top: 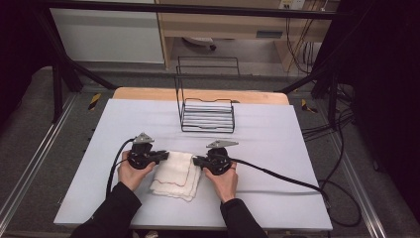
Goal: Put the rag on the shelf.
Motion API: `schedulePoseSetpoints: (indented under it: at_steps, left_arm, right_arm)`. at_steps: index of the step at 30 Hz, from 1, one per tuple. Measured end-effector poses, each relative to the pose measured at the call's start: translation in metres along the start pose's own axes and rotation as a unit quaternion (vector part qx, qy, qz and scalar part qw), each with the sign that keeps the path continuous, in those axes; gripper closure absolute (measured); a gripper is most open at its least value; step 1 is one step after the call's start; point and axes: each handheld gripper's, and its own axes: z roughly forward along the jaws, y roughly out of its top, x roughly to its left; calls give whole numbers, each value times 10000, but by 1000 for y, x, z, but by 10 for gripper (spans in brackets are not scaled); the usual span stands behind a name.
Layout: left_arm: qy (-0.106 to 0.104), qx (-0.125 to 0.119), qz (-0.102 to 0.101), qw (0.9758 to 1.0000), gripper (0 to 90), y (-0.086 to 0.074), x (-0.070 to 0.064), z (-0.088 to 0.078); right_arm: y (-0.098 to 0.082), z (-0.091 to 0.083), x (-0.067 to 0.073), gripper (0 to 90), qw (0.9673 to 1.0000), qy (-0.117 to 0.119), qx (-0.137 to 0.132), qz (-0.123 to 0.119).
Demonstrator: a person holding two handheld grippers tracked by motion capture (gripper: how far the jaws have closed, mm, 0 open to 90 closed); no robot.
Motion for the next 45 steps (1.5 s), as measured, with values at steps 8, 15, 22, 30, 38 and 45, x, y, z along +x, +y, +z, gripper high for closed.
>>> schedulePoseSetpoints:
  at_steps: [8, 15, 22, 30, 38, 45]
  left_arm:
    - [3, -287, 151, 9995, 824, 1, -9, -16]
    - [-52, -568, 204, 9982, 824, 3, -16, -34]
    - [-39, -794, 271, 9965, 824, 7, -24, -44]
    - [-27, -1102, 303, 9934, 824, 11, -30, -54]
    - [-62, -1385, 325, 9898, 826, 17, -37, -63]
    - [-38, -1674, 396, 9851, 826, 23, -44, -69]
  right_arm:
    - [3, -12, 7, 822, 9996, 74, -235, -119]
    - [7, -23, 11, 822, 9983, 211, -515, -198]
    - [12, -34, 14, 822, 9968, 232, -707, -292]
    - [22, -48, 22, 823, 9942, 149, -891, -589]
    - [32, -62, 27, 823, 9910, 107, -1095, -758]
    - [38, -74, 30, 823, 9875, 81, -1305, -876]
